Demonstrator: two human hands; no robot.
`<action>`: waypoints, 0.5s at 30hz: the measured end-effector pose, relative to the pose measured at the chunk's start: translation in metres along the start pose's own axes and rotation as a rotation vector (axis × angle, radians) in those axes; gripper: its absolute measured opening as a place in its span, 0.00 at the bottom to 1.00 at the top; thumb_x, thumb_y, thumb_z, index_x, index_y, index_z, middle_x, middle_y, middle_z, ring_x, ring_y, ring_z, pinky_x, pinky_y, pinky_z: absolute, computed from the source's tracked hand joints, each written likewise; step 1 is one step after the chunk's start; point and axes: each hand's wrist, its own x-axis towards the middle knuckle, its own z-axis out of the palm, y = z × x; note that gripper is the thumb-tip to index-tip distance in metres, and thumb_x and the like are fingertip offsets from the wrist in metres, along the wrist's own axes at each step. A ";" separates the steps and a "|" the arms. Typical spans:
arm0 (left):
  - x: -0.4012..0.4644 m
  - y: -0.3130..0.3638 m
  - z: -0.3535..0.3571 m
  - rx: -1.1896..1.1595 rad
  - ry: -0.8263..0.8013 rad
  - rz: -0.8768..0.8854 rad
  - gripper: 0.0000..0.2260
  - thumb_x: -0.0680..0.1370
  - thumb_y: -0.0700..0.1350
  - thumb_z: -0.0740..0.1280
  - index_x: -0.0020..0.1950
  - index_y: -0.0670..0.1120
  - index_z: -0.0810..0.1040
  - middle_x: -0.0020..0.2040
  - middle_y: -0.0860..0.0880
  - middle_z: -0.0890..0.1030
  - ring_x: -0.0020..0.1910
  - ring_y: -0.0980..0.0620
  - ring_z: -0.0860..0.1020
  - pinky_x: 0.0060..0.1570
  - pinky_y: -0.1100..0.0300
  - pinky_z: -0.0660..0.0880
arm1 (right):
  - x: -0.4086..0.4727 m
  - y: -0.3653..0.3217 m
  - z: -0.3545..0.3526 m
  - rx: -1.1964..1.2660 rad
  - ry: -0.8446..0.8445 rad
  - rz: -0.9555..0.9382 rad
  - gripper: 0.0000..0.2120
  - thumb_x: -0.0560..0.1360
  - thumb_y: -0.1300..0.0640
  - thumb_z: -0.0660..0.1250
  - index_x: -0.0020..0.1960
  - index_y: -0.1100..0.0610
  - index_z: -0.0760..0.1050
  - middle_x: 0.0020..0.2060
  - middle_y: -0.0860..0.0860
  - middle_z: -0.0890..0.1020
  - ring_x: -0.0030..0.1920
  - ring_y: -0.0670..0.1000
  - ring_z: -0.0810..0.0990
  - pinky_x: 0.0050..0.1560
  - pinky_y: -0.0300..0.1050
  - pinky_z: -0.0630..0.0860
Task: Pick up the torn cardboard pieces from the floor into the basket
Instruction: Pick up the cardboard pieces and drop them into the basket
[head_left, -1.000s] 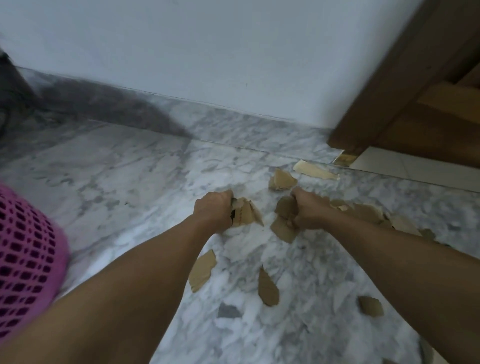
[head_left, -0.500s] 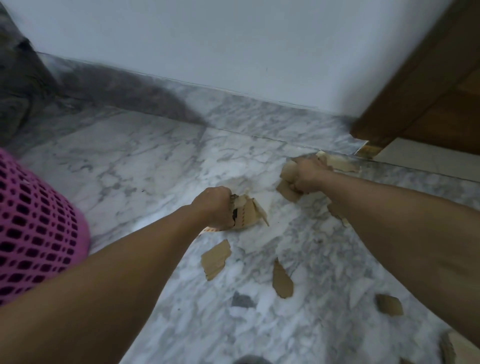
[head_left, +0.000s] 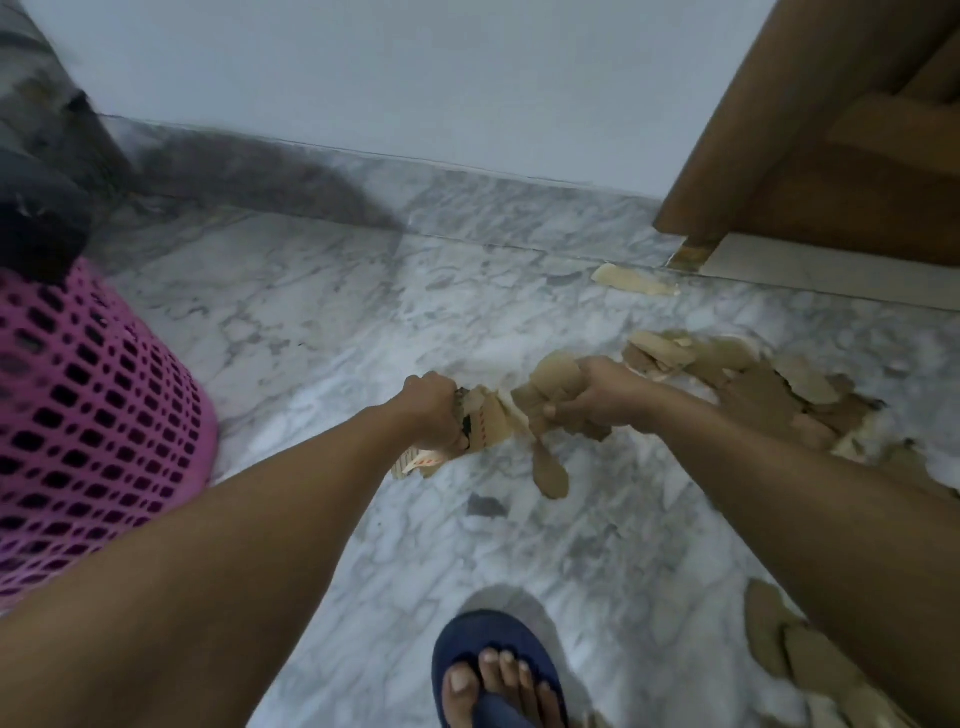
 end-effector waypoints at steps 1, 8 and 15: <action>-0.007 0.002 0.005 0.036 0.006 0.015 0.18 0.72 0.48 0.72 0.57 0.42 0.73 0.56 0.46 0.71 0.54 0.47 0.70 0.48 0.56 0.74 | -0.010 0.002 0.008 -0.011 -0.027 0.002 0.17 0.69 0.56 0.78 0.55 0.60 0.78 0.41 0.57 0.83 0.35 0.53 0.82 0.29 0.42 0.75; -0.029 -0.001 0.047 0.155 0.188 0.051 0.13 0.74 0.43 0.68 0.57 0.44 0.74 0.56 0.45 0.73 0.53 0.45 0.73 0.44 0.56 0.74 | -0.042 0.032 0.064 -0.344 0.094 -0.055 0.25 0.65 0.49 0.78 0.60 0.53 0.77 0.53 0.52 0.80 0.53 0.54 0.80 0.52 0.48 0.78; -0.038 0.003 0.049 0.155 0.255 -0.004 0.17 0.73 0.41 0.67 0.59 0.46 0.66 0.39 0.50 0.72 0.41 0.49 0.73 0.36 0.56 0.68 | -0.054 0.029 0.089 -0.298 0.199 -0.040 0.16 0.67 0.55 0.76 0.53 0.57 0.79 0.51 0.56 0.79 0.50 0.58 0.79 0.46 0.46 0.75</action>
